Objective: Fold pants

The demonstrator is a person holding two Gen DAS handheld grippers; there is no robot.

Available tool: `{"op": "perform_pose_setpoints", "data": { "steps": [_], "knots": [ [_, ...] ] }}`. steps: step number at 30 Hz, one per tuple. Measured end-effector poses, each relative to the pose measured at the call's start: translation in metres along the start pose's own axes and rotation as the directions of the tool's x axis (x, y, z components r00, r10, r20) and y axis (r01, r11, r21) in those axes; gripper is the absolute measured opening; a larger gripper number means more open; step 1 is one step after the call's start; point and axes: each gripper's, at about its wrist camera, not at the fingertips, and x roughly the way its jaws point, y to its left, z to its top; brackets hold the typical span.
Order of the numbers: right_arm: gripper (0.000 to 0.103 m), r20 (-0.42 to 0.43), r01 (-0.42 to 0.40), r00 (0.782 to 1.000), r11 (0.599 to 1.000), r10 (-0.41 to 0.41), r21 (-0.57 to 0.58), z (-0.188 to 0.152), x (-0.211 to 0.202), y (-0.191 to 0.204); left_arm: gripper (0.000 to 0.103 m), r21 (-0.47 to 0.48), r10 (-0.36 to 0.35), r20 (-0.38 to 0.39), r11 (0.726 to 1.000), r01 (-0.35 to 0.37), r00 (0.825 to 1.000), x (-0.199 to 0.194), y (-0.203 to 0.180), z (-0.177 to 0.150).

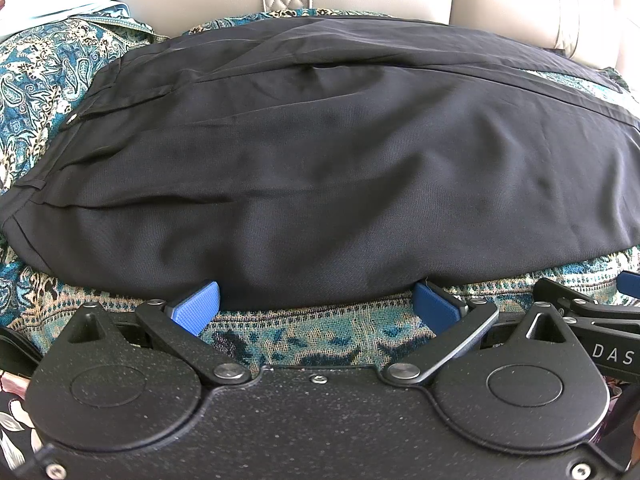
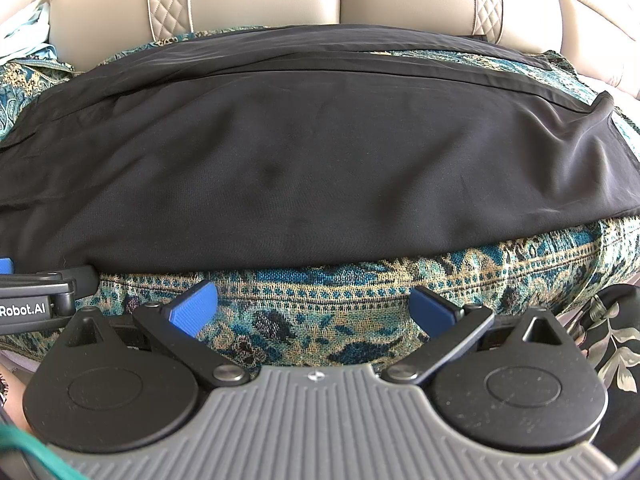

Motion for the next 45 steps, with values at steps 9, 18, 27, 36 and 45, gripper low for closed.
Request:
{"op": "perform_pose_setpoints", "data": {
  "steps": [9, 18, 27, 36, 45],
  "knots": [
    [0.103, 0.001, -0.001, 1.0, 1.0, 0.001, 0.0, -0.0002, -0.0005, 0.0009, 0.103, 0.0, 0.0, 0.0, 1.0, 0.0, 1.0, 0.0, 0.0, 0.0001],
    [0.103, 0.0, 0.0, 1.0, 1.0, 0.0, 0.0, -0.0002, -0.0006, 0.0015, 0.103, 0.0, 0.0, 0.001, 1.0, 0.0, 1.0, 0.0, 0.0, 0.0],
    [0.103, 0.0, -0.001, 1.0, 1.0, 0.001, 0.0, -0.0001, -0.0009, 0.0013, 0.103, 0.0, 0.001, 0.002, 1.0, -0.001, 1.0, 0.0, 0.0, 0.0],
    [0.103, -0.007, -0.001, 1.0, 1.0, 0.001, 0.002, 0.0021, -0.0014, 0.0023, 0.103, -0.01, 0.006, 0.011, 1.0, -0.006, 1.0, 0.0003, -0.0003, 0.0],
    [0.103, 0.042, -0.008, 0.999, 1.0, 0.008, 0.002, -0.0062, -0.0087, 0.0006, 0.103, -0.003, 0.014, 0.037, 1.0, -0.014, 0.999, -0.0046, -0.0023, -0.0051]
  ]
}}
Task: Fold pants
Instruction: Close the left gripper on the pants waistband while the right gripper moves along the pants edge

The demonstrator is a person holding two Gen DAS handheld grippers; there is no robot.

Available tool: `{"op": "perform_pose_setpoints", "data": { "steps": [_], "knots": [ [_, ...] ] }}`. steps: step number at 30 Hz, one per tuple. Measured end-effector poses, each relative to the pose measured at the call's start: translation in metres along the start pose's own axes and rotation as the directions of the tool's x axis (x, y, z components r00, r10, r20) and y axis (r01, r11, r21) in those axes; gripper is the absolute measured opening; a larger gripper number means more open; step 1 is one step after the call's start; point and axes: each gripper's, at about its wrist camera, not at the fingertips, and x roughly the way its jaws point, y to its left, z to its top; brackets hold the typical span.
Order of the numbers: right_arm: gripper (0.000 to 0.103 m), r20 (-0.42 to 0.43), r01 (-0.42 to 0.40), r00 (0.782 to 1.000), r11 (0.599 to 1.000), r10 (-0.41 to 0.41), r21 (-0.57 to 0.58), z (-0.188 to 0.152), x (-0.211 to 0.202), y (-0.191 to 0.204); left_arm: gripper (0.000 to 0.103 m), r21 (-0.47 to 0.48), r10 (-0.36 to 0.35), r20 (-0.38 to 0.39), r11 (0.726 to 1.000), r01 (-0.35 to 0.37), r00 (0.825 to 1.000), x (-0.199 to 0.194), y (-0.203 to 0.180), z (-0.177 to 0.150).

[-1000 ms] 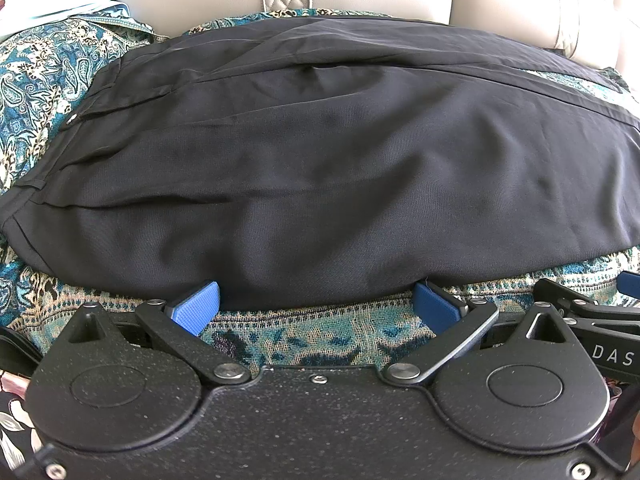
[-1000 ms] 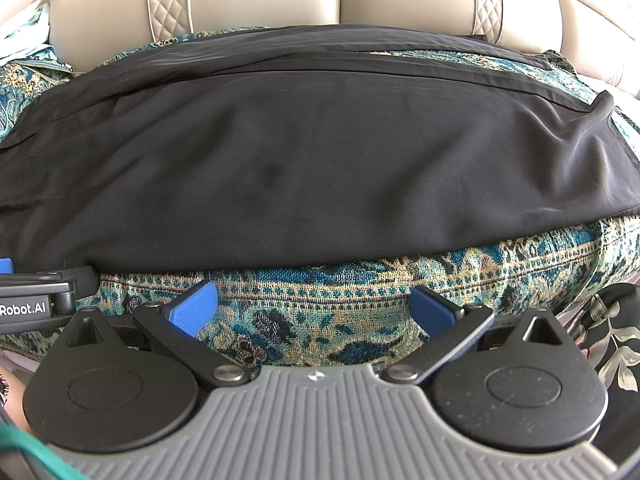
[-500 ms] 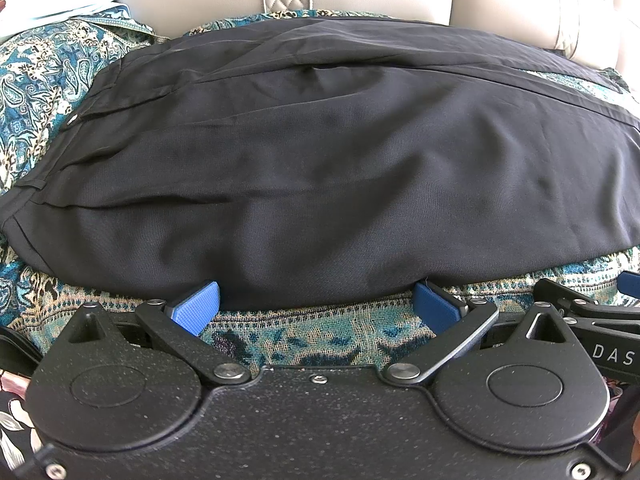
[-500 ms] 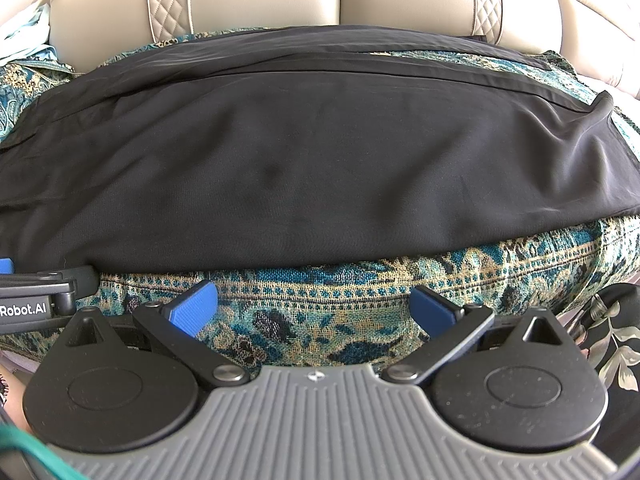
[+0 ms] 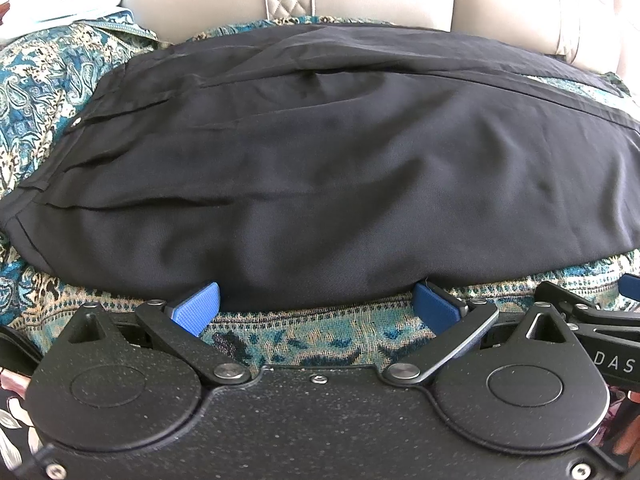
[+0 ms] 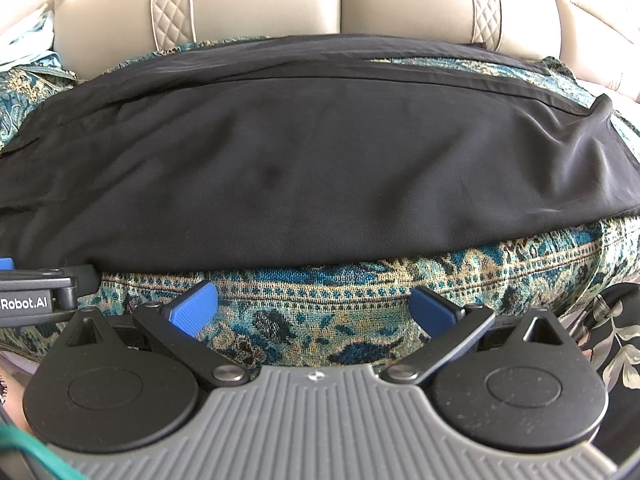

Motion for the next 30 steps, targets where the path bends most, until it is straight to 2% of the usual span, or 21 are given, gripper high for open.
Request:
{"op": "perform_pose_setpoints", "data": {
  "steps": [3, 5, 6, 8, 11, 14, 17, 19, 21, 25, 30],
  "knots": [
    [0.103, -0.003, 0.0, 1.0, 1.0, 0.0, -0.001, -0.002, -0.003, 0.0, 0.103, -0.012, -0.003, -0.022, 1.0, 0.003, 1.0, -0.004, 0.001, 0.0],
    [0.103, -0.028, -0.028, 0.999, 1.0, 0.027, -0.014, 0.0, -0.004, -0.001, 0.103, -0.03, -0.05, -0.052, 0.998, 0.048, 0.997, -0.006, 0.006, 0.006],
    [0.103, -0.036, -0.044, 0.998, 0.999, 0.043, -0.018, 0.002, -0.005, -0.001, 0.103, -0.043, -0.083, -0.048, 0.996, 0.081, 0.995, -0.009, 0.011, 0.01],
    [0.103, -0.028, -0.074, 0.997, 0.997, 0.073, -0.024, 0.005, -0.011, -0.003, 0.103, -0.056, -0.104, -0.017, 0.993, 0.103, 0.994, -0.017, 0.022, 0.019],
    [0.103, 0.016, -0.11, 0.994, 0.992, 0.111, -0.055, 0.017, -0.022, -0.004, 0.103, -0.068, -0.097, 0.036, 0.993, 0.1, 0.995, -0.028, 0.039, 0.041],
    [0.103, 0.059, -0.125, 0.99, 0.989, 0.13, -0.078, 0.035, -0.028, -0.001, 0.103, -0.103, -0.086, 0.072, 0.99, 0.093, 0.994, -0.028, 0.067, 0.076],
    [0.103, 0.097, -0.13, 0.986, 0.988, 0.139, -0.087, 0.061, -0.024, 0.001, 0.103, -0.156, -0.04, 0.119, 0.986, 0.058, 0.992, -0.021, 0.101, 0.118],
    [0.103, 0.109, -0.129, 0.984, 0.988, 0.138, -0.083, 0.083, -0.018, 0.001, 0.103, -0.202, 0.021, 0.147, 0.979, 0.009, 0.989, -0.012, 0.122, 0.149],
    [0.103, 0.105, -0.148, 0.982, 0.986, 0.155, -0.073, 0.109, -0.008, 0.001, 0.103, -0.257, 0.082, 0.155, 0.966, -0.04, 0.984, 0.001, 0.147, 0.184],
    [0.103, 0.07, -0.19, 0.979, 0.982, 0.19, -0.015, 0.164, 0.019, -0.001, 0.103, -0.375, 0.124, 0.114, 0.924, -0.073, 0.986, 0.041, 0.193, 0.242],
    [0.103, 0.046, -0.163, 0.986, 0.985, 0.161, 0.047, 0.228, 0.059, 0.001, 0.103, -0.497, 0.191, -0.01, 0.851, -0.171, 0.981, 0.109, 0.23, 0.284]
  ]
}}
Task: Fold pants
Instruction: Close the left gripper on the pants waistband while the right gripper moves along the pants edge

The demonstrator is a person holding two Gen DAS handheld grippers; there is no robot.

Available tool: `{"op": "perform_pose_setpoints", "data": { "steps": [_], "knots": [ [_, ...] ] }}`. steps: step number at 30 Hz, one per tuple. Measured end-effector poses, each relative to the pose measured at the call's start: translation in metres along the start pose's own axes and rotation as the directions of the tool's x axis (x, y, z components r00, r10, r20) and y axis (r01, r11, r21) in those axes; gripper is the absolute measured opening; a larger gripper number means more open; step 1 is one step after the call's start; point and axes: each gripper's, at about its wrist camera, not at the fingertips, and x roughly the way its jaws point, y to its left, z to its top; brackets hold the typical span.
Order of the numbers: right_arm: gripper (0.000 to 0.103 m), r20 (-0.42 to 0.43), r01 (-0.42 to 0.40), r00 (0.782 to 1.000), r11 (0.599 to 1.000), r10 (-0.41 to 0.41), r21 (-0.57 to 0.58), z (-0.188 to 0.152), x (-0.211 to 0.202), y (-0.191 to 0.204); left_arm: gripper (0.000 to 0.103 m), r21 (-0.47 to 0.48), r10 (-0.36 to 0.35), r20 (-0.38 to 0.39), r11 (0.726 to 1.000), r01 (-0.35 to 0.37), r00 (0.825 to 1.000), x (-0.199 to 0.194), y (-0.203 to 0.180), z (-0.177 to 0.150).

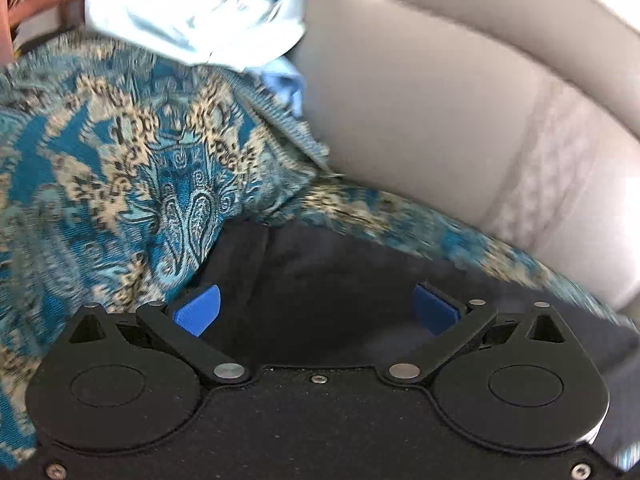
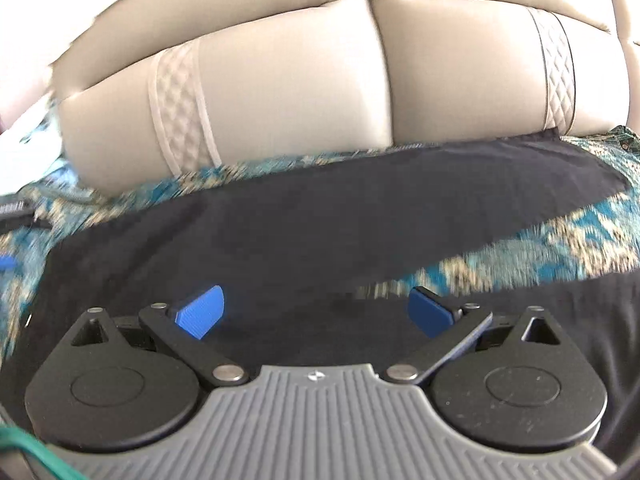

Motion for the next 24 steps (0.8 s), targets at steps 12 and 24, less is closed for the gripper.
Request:
{"op": "perform_pose_setpoints", "data": {
  "steps": [12, 24],
  "knots": [
    [0.103, -0.025, 0.052, 0.998, 0.999, -0.053, -0.005, 0.038, 0.064, 0.021, 0.103, -0.145, 0.172, -0.11, 0.972, -0.187, 0.979, 0.118, -0.008, 0.027],
    [0.103, -0.047, 0.021, 0.999, 0.999, -0.019, 0.044, 0.037, 0.075, 0.023, 0.012, -0.182, 0.238, -0.146, 0.948, -0.262, 0.96, 0.118, -0.003, 0.021]
  ]
}}
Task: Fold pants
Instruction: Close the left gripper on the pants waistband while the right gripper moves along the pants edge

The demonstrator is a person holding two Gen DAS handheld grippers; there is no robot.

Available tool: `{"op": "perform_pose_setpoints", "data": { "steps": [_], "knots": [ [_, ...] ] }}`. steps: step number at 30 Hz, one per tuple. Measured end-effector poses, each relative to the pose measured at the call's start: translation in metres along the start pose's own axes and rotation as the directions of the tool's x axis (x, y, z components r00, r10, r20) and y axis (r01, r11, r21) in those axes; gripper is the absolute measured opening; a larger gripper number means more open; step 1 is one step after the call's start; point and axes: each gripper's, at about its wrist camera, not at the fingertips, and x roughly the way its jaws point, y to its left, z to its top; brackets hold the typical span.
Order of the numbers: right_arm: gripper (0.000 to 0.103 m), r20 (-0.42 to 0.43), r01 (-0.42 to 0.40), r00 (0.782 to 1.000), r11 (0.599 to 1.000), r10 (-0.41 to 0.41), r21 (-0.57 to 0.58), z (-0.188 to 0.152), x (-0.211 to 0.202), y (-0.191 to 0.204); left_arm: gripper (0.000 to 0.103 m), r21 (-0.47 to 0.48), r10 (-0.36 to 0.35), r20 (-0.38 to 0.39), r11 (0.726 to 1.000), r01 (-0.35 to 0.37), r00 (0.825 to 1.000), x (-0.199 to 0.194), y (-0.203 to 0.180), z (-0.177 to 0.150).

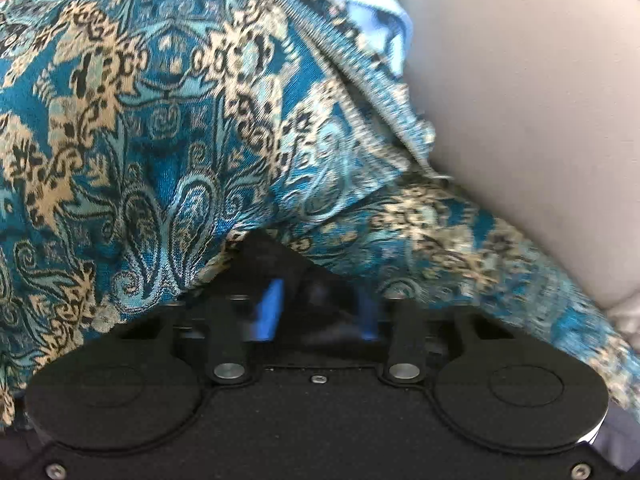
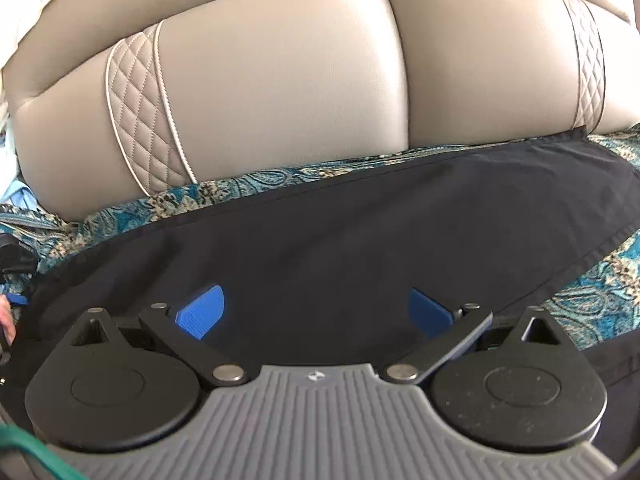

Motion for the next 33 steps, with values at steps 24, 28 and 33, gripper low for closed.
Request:
{"op": "perform_pose_setpoints", "data": {
  "steps": [24, 28, 33],
  "knots": [
    [0.077, -0.134, -0.269, 0.929, 0.88, 0.344, 0.391, 0.03, 0.064, 0.078, 0.001, 0.13, -0.273, 0.113, 0.957, 0.258, 0.956, -0.099, 0.056, -0.016],
    [0.073, -0.144, -0.283, 0.915, 0.855, 0.377, 0.435, 0.034, 0.084, 0.101, 0.001, 0.145, -0.293, 0.108, 0.95, 0.277, 0.95, -0.1, 0.061, -0.015],
    [0.061, -0.116, -0.231, 0.945, 0.874, 0.307, 0.427, 0.044, 0.109, 0.118, 0.001, 0.147, -0.303, 0.098, 0.946, 0.288, 0.948, -0.096, 0.064, -0.016]
  ]
}}
